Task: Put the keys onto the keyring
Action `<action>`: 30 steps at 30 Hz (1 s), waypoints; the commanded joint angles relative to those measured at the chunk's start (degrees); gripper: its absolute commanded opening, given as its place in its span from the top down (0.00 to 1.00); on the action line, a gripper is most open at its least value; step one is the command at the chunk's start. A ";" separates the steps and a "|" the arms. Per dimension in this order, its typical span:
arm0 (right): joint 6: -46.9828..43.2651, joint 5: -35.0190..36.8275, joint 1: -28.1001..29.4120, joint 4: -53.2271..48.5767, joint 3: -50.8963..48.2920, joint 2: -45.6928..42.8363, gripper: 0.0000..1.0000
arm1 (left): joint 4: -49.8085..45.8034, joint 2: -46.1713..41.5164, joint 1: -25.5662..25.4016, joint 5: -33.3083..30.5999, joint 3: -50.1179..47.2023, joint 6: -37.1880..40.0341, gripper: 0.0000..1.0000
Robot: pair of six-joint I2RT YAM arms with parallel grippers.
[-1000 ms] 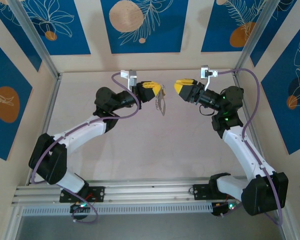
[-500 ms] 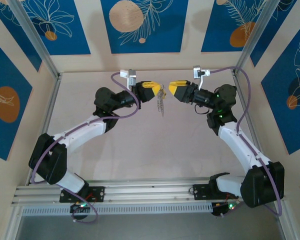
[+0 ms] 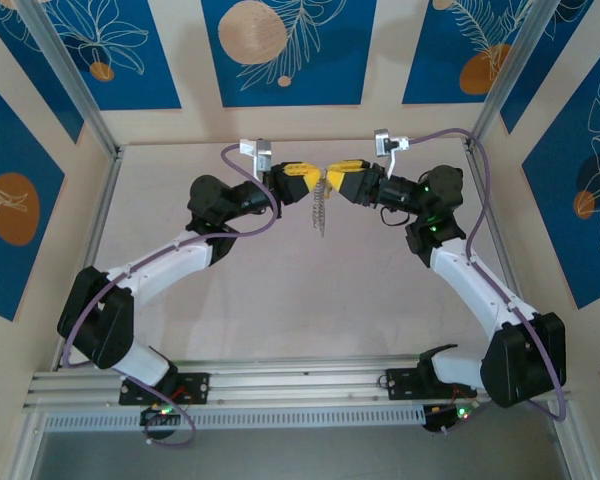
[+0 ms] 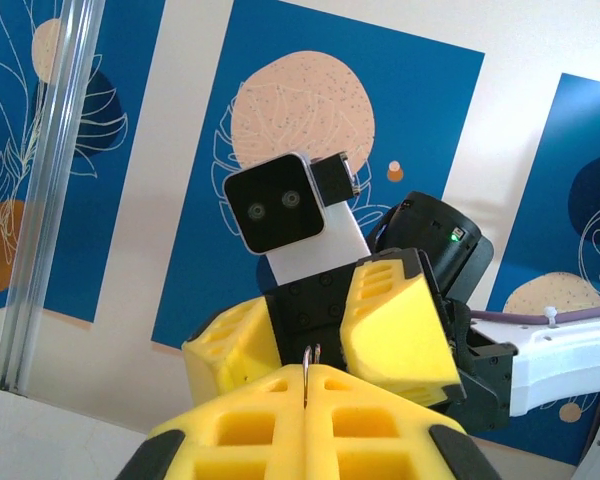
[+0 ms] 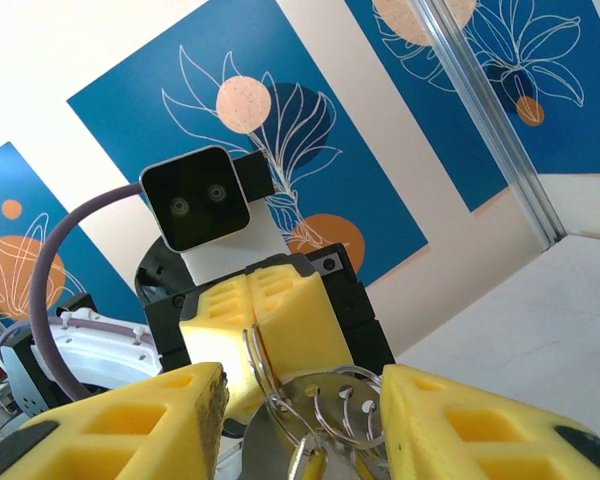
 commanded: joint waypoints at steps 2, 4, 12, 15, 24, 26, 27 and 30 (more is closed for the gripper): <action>-0.79 -0.84 0.66 1.34 1.90 0.30 0.57 | 3.84 -0.67 0.49 1.17 0.51 -0.51 1.00; -0.84 -0.84 0.75 1.34 2.07 0.39 0.58 | 3.85 -0.58 0.49 1.17 0.51 -0.58 1.00; -1.07 -1.05 1.26 1.31 2.56 0.83 0.70 | 3.86 -0.45 0.49 1.17 0.50 -0.56 1.00; -1.10 -1.31 1.21 1.23 2.43 0.82 0.80 | 3.86 -0.49 0.49 1.08 0.40 -0.52 1.00; -3.16 -1.40 0.43 -1.63 1.39 -0.74 1.00 | 3.14 -0.80 0.55 0.56 0.52 0.04 1.00; -4.18 -1.14 -0.11 -3.20 1.51 -1.14 1.00 | 2.00 -1.23 0.83 0.39 0.49 0.50 1.00; -4.74 -1.19 -0.49 -4.14 1.61 -1.32 1.00 | 1.21 -1.62 1.05 0.38 0.41 0.85 0.99; -6.60 -1.47 -1.44 -7.17 2.54 -1.63 1.00 | -0.51 -2.84 1.93 0.38 0.11 1.68 0.84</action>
